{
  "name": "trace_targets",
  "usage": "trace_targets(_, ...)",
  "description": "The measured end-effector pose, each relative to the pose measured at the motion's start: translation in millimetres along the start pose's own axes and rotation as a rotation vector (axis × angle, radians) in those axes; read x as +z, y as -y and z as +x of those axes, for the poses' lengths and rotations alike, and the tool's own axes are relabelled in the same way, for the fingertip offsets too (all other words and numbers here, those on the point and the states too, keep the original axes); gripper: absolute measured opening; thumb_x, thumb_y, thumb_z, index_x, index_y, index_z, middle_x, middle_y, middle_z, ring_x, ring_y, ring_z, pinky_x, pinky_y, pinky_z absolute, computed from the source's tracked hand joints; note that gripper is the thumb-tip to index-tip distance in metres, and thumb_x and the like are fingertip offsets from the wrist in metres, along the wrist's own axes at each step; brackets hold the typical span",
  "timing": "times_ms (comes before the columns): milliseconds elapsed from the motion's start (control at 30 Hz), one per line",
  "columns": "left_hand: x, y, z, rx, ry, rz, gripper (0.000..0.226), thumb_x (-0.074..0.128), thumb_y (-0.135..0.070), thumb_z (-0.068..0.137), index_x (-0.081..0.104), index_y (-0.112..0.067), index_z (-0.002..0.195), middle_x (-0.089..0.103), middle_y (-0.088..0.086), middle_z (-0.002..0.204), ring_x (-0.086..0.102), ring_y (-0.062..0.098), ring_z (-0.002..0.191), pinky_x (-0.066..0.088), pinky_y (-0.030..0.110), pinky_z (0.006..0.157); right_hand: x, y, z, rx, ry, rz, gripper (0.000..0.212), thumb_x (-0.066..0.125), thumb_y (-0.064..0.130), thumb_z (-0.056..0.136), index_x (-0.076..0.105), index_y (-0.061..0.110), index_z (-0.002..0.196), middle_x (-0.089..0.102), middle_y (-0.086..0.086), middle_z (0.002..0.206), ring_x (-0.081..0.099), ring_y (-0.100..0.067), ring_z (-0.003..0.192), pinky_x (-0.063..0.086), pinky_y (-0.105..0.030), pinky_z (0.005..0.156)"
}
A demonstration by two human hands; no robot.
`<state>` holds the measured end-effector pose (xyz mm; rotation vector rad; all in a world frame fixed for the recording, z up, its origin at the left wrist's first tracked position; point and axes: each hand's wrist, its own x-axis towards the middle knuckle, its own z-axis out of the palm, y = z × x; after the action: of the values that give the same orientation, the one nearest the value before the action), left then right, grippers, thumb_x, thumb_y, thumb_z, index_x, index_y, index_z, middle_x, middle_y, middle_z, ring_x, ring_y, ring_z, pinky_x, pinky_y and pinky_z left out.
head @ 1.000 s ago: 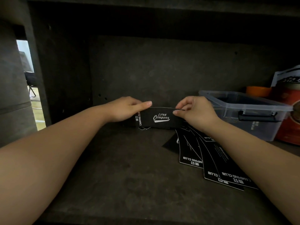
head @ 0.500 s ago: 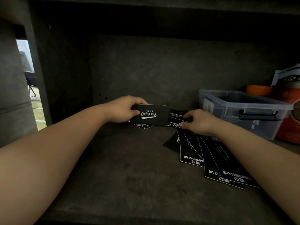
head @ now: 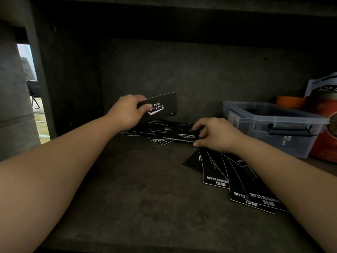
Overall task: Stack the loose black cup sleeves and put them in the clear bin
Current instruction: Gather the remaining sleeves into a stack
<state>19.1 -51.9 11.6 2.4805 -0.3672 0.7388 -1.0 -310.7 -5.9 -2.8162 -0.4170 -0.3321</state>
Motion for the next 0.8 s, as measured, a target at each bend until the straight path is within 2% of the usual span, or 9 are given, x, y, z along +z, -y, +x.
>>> trace_targets(67, 2.8, 0.9, -0.3, -0.010, 0.003, 0.031, 0.020, 0.053, -0.029, 0.099, 0.066, -0.017, 0.108, 0.065, 0.002, 0.098, 0.057, 0.015, 0.087, 0.039, 0.026, 0.074, 2.2, 4.0, -2.6, -0.036, 0.034, 0.097, 0.055, 0.075, 0.045, 0.077, 0.054, 0.032, 0.127, 0.062, 0.009, 0.109, 0.058, -0.010, 0.108, 0.045, -0.026, 0.093)
trace_targets(133, 5.0, -0.4, -0.7, -0.023, 0.021, 0.055, 0.020, 0.055, -0.028, 0.099, 0.066, -0.018, 0.112, 0.064, 0.001, 0.100, 0.056, 0.015, 0.088, 0.038, 0.026, 0.076, 5.3, 1.5, -2.8, -0.011, 0.068, 0.075, 0.064, 0.066, 0.051, 0.083, 0.044, 0.028, 0.138, 0.054, 0.000, 0.131, 0.052, -0.017, 0.121, 0.042, -0.028, 0.098)
trace_targets(200, 5.4, -2.6, -1.1, -0.044, 0.046, 0.071, 0.022, 0.056, -0.027, 0.098, 0.065, -0.021, 0.117, 0.062, -0.002, 0.102, 0.055, 0.013, 0.091, 0.040, 0.027, 0.078, 7.3, -4.2, -0.8, 0.031, 0.108, 0.014, 0.067, 0.063, 0.051, 0.085, 0.038, 0.026, 0.143, 0.048, -0.003, 0.141, 0.048, -0.020, 0.126, 0.040, -0.030, 0.102)
trace_targets(367, 6.5, -3.9, -2.0, -0.041, 0.082, 0.065, 0.023, 0.056, -0.022, 0.098, 0.063, -0.021, 0.119, 0.064, -0.001, 0.111, 0.056, 0.013, 0.099, 0.044, 0.029, 0.085, 1.5, -5.8, -0.5, 0.040, 0.031, 0.128, 0.067, 0.082, 0.040, 0.070, 0.048, 0.029, 0.127, 0.052, 0.001, 0.128, 0.052, -0.013, 0.115, 0.042, -0.025, 0.091)
trace_targets(467, 6.0, -4.8, -1.2, -0.047, 0.054, 0.021, 0.021, 0.055, -0.024, 0.098, 0.064, -0.021, 0.117, 0.059, -0.004, 0.102, 0.056, 0.015, 0.097, 0.040, 0.027, 0.080, 2.4, -1.7, 0.1, -0.029, -0.126, 0.145, 0.066, 0.089, 0.034, 0.059, 0.052, 0.033, 0.114, 0.050, 0.002, 0.121, 0.050, -0.013, 0.114, 0.042, -0.027, 0.096)
trace_targets(533, 5.6, -5.3, -0.2, -0.055, 0.025, 0.009, 0.020, 0.055, -0.024, 0.099, 0.064, -0.020, 0.116, 0.059, -0.003, 0.102, 0.056, 0.016, 0.096, 0.039, 0.027, 0.079, 3.9, -0.3, 0.9, -0.074, -0.199, 0.176, 0.064, 0.091, 0.032, 0.055, 0.052, 0.035, 0.106, 0.050, 0.003, 0.117, 0.050, -0.013, 0.111, 0.041, -0.026, 0.095)
trace_targets(667, 5.6, -3.3, 0.7, -0.064, -0.050, 0.068, 0.020, 0.056, -0.021, 0.097, 0.065, -0.016, 0.115, 0.066, 0.005, 0.107, 0.059, 0.023, 0.099, 0.046, 0.032, 0.084, 5.1, 1.2, 0.3, -0.130, -0.211, 0.191, 0.057, 0.090, 0.024, 0.059, 0.051, 0.033, 0.099, 0.044, 0.004, 0.112, 0.047, -0.012, 0.104, 0.035, -0.022, 0.086)
trace_targets(800, 5.7, -5.4, -0.6, -0.047, 0.024, 0.038, 0.019, 0.055, -0.024, 0.098, 0.063, -0.022, 0.115, 0.063, 0.000, 0.104, 0.057, 0.016, 0.091, 0.044, 0.029, 0.076, 5.2, 4.2, -1.3, -0.206, -0.174, 0.215, 0.054, 0.086, 0.018, 0.065, 0.049, 0.035, 0.101, 0.039, 0.009, 0.114, 0.042, -0.006, 0.106, 0.031, -0.016, 0.086)
